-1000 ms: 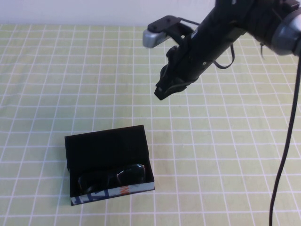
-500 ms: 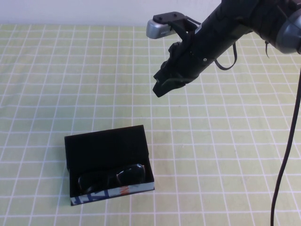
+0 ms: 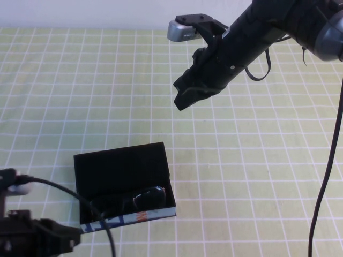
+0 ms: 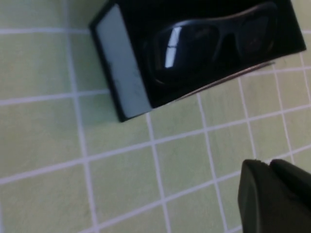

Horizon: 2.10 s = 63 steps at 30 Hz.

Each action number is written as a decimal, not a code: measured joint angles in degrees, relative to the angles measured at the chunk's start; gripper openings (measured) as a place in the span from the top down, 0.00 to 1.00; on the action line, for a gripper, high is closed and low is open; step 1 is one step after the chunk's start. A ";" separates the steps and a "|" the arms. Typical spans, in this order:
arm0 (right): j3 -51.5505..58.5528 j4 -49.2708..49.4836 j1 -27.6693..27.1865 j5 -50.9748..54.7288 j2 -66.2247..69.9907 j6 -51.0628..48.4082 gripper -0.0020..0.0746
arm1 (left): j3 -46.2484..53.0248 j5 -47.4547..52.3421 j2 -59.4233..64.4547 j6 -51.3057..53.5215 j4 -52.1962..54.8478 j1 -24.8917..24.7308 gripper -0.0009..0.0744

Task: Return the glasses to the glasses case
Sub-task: Close the glasses case

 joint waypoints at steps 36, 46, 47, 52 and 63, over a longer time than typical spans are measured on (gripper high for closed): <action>-0.08 6.94 1.18 -10.77 12.03 1.26 0.99 | -0.22 -19.79 30.99 58.86 -51.94 -12.22 0.99; -0.08 7.17 1.61 -10.44 15.97 1.26 0.99 | -0.22 -19.79 30.99 58.86 -52.03 -12.22 0.99; -0.08 7.19 1.61 -9.43 15.97 1.26 0.99 | -0.22 -19.79 30.99 58.86 -52.03 -12.22 0.99; -0.08 8.23 1.61 -3.32 15.97 1.13 0.99 | -0.22 -19.89 30.99 58.96 -52.03 -12.22 0.99; 0.05 10.90 1.74 -1.33 14.77 0.26 0.99 | -0.22 -21.18 30.99 59.10 -52.03 -12.22 0.99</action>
